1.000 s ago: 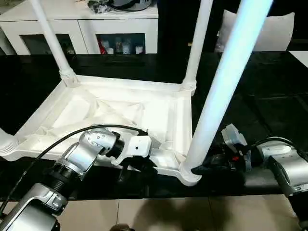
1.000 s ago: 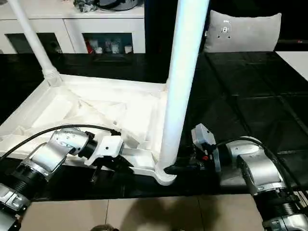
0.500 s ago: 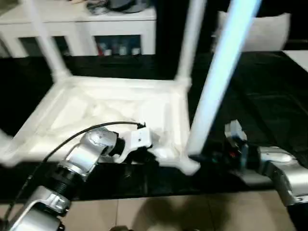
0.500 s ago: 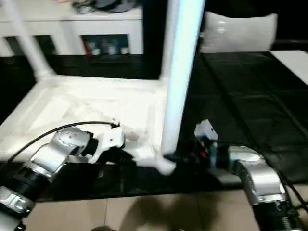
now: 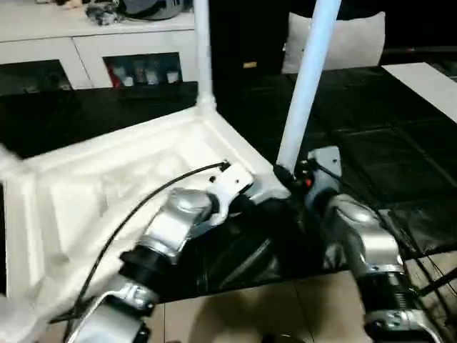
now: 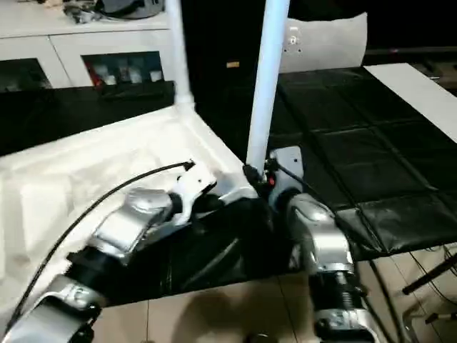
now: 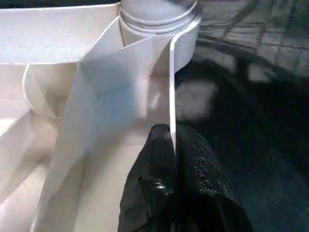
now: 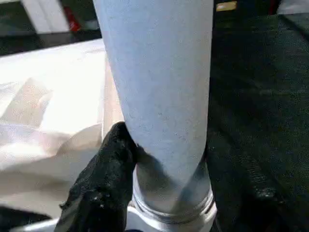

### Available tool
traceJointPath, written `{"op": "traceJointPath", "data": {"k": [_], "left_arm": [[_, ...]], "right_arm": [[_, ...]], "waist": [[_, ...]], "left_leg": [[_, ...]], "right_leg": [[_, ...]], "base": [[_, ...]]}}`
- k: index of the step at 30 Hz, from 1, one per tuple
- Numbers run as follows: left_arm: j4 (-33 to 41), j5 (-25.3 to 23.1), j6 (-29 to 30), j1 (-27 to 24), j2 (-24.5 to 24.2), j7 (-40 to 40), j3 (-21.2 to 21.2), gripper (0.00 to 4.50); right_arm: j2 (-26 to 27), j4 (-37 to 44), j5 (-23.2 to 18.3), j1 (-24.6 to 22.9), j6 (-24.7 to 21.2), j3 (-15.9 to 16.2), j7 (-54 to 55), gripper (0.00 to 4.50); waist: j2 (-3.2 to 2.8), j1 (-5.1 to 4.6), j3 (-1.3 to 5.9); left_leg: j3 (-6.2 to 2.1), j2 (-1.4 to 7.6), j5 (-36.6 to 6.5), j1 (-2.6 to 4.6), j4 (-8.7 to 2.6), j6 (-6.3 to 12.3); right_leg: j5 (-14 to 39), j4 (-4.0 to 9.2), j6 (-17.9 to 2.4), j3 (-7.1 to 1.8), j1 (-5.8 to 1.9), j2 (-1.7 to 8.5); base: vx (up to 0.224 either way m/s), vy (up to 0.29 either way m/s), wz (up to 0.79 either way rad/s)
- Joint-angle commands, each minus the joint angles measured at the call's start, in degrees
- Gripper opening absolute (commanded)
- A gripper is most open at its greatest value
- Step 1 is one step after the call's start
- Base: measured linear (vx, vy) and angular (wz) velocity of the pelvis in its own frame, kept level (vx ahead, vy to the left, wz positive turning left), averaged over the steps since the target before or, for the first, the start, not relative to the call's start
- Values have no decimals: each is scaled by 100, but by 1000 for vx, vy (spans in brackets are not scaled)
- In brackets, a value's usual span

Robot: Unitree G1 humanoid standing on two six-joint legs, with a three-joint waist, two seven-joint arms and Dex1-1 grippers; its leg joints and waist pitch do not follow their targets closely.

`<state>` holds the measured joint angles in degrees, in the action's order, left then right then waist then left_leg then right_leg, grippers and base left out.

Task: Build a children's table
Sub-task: Rotate leg to tighten

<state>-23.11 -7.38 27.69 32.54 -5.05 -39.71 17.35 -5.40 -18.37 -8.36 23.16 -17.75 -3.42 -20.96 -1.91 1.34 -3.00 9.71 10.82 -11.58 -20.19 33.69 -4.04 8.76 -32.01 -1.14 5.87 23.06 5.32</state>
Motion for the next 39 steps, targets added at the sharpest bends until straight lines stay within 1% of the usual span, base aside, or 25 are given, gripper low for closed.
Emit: {"op": "traceJointPath", "data": {"k": [1, 2, 3, 4, 5, 6, 7, 9, 10, 11, 13, 15, 16, 17, 19, 22, 24, 26, 27, 29, 30, 33, 36, 37, 39], "left_arm": [[236, 86, -106, 101, 254, -40, 199, 0], [257, 79, -150, 81, 221, -82, 230, 0], [257, 72, -244, 43, 133, -173, 274, 0], [246, 76, -301, 25, 74, -228, 280, 0], [234, 86, -352, 12, 24, -273, 284, 0], [223, 105, -405, 3, -26, -322, 290, 0], [219, 117, -495, -11, -83, -399, 306, 0], [210, 142, -688, -53, -308, -666, 350, 0], [210, 136, -746, -67, -377, -756, 367, 0], [210, 121, -856, -94, -503, -921, 399, 0], [212, 81, -1059, -133, -726, -1180, 481, 0], [186, 87, -1214, -150, -929, -1422, 517, 0], [175, 115, -1337, -155, -1016, -1560, 526, 0], [168, 140, -1424, -159, -1087, -1679, 532, 0], [152, 150, -1561, -138, -1298, -1985, 617, 0], [200, 267, -2050, -146, -1643, -2683, 784, 0], [344, 442, -2184, -183, -1804, -3162, 843, 0], [415, 501, -2219, -196, -1885, -3371, 884, 0], [466, 518, -2285, -202, -1973, -3560, 941, 0], [564, 569, -2392, -201, -2163, -3963, 1058, 0], [595, 599, -2443, -190, -2221, -4100, 1091, 0], [583, 652, -2512, -153, -2252, -4230, 1112, 0], [572, 680, -2548, -119, -2245, -4301, 1122, 0], [569, 689, -2553, -112, -2239, -4315, 1125, 0], [566, 707, -2559, -107, -2214, -4323, 1124, 0]], "right_arm": [[212, -309, 11, -67, -165, 318, -73, 258], [189, -281, 4, -91, -148, 315, -84, 262], [96, -235, -61, -131, -71, 260, -169, 276], [-25, -215, -50, -158, 23, 272, -295, 288], [-138, -203, -33, -182, 117, 294, -415, 288], [-258, -199, -15, -204, 231, 322, -549, 299], [-347, -177, -33, -228, 307, 320, -674, 309], [-662, -100, -190, -287, 420, 214, -1144, 326], [-765, -74, -204, -306, 456, 209, -1316, 335], [-952, -26, -220, -340, 525, 207, -1631, 342], [-1251, 71, -302, -407, 635, 216, -2147, 363], [-1582, 250, -461, -483, 561, 259, -2725, 376], [-1744, 316, -515, -514, 541, 319, -3007, 382], [-1875, 350, -529, -529, 528, 388, -3220, 392], [-2179, 271, -479, -498, 686, 596, -3740, 392], [-2539, 150, -552, -426, 950, 795, -4710, 392], [-2661, 68, -584, -362, 1031, 872, -5127, 392], [-2702, 38, -616, -328, 1009, 901, -5300, 392], [-2740, 25, -648, -301, 1004, 945, -5443, 366], [-2816, 26, -718, -242, 1004, 1080, -5779, 366], [-2842, 25, -743, -213, 1031, 1146, -5936, 357], [-2851, -8, -793, -158, 1028, 1217, -6201, 327], [-2820, -11, -865, -116, 994, 1248, -6403, 307], [-2809, 17, -912, -115, 929, 1264, -6501, 294], [-2793, 70, -977, -123, 859, 1308, -6654, 283]], "waist": [[63, 58, 306], [61, 67, 308], [27, 107, 317], [36, 117, 319], [52, 134, 329], [52, 163, 339], [53, 168, 341], [60, 223, 364], [60, 223, 364], [78, 249, 366], [64, 270, 372], [59, 299, 366], [33, 308, 363], [32, 328, 357], [25, 355, 356], [45, 401, 354], [59, 435, 365], [58, 459, 371], [48, 486, 366], [50, 519, 370], [33, 526, 358], [45, 535, 360], [40, 540, 360], [58, 542, 371], [55, 555, 377]], "left_leg": [[-78, 149, -1402, -32, -456, 367], [-77, 155, -1308, -43, -457, 386], [-56, 169, -1176, -15, -446, 427], [-44, 170, -1150, -7, -438, 432], [-47, 165, -1035, -44, -434, 458], [-35, 163, -910, -44, -420, 514], [-30, 162, -841, -47, -414, 542], [-26, 156, -614, -63, -395, 667], [-26, 156, -614, -63, -395, 667], [-18, 162, -506, -66, -380, 764], [-22, 182, -401, -66, -372, 842], [-22, 193, -435, -56, -369, 907], [-20, 197, -455, -52, -369, 893], [-22, 201, -562, -40, -372, 875], [-19, 213, -680, -28, -383, 796], [-12, 227, -878, -27, -390, 699], [-9, 236, -870, -18, -387, 652], [-14, 238, -837, -25, -384, 651], [-13, 248, -838, -19, -380, 632], [-11, 253, -904, -8, -375, 596], [-17, 251, -1007, -13, -385, 574], [-16, 247, -1113, 6, -392, 479], [-25, 256, -1163, 7, -397, 433], [-23, 253, -1160, 9, -393, 432], [-19, 252, -1140, 14, -386, 437]], "right_leg": [[2493, 461, -610, -211, -268, 322], [2377, 442, -653, -221, -278, 326], [2116, 422, -787, -241, -260, 320], [2040, 418, -827, -248, -258, 319], [1845, 370, -891, -248, -304, 319], [1689, 355, -924, -248, -312, 320], [1602, 340, -963, -255, -315, 322], [1343, 299, -1032, -256, -348, 326], [1343, 299, -1032, -256, -348, 326], [1161, 276, -1110, -257, -349, 316], [1017, 243, -1180, -259, -347, 321], [1057, 241, -1199, -255, -338, 312], [1091, 245, -1200, -256, -333, 310], [1218, 268, -1181, -247, -334, 308], [1386, 280, -1169, -247, -324, 316], [1600, 288, -1123, -255, -325, 326], [1646, 275, -1135, -262, -316, 336], [1623, 258, -1161, -263, -321, 334], [1609, 243, -1208, -269, -304, 334], [1657, 231, -1206, -278, -298, 336], [1780, 242, -1181, -273, -299, 340], [2013, 269, -1099, -279, -296, 341], [2062, 268, -1077, -277, -292, 336], [2055, 266, -1077, -274, -298, 334], [2046, 262, -1086, -280, -295, 338]], "base": [[0, 0, 0], [0, 0, 0], [0, 0, 0], [0, 0, 0], [0, 0, 0], [0, 0, 0], [0, 0, 0], [0, 0, 0], [0, 0, 0], [0, 0, 0], [0, 0, 0], [0, 0, 0], [0, 0, 0], [0, 0, 0], [0, 0, 0], [0, 0, 0], [0, 0, 0], [0, 0, 0], [0, 0, 0], [0, 0, 0], [0, 0, 0], [0, 0, 0], [0, 0, 0], [0, 0, 0], [0, 0, 0]]}}
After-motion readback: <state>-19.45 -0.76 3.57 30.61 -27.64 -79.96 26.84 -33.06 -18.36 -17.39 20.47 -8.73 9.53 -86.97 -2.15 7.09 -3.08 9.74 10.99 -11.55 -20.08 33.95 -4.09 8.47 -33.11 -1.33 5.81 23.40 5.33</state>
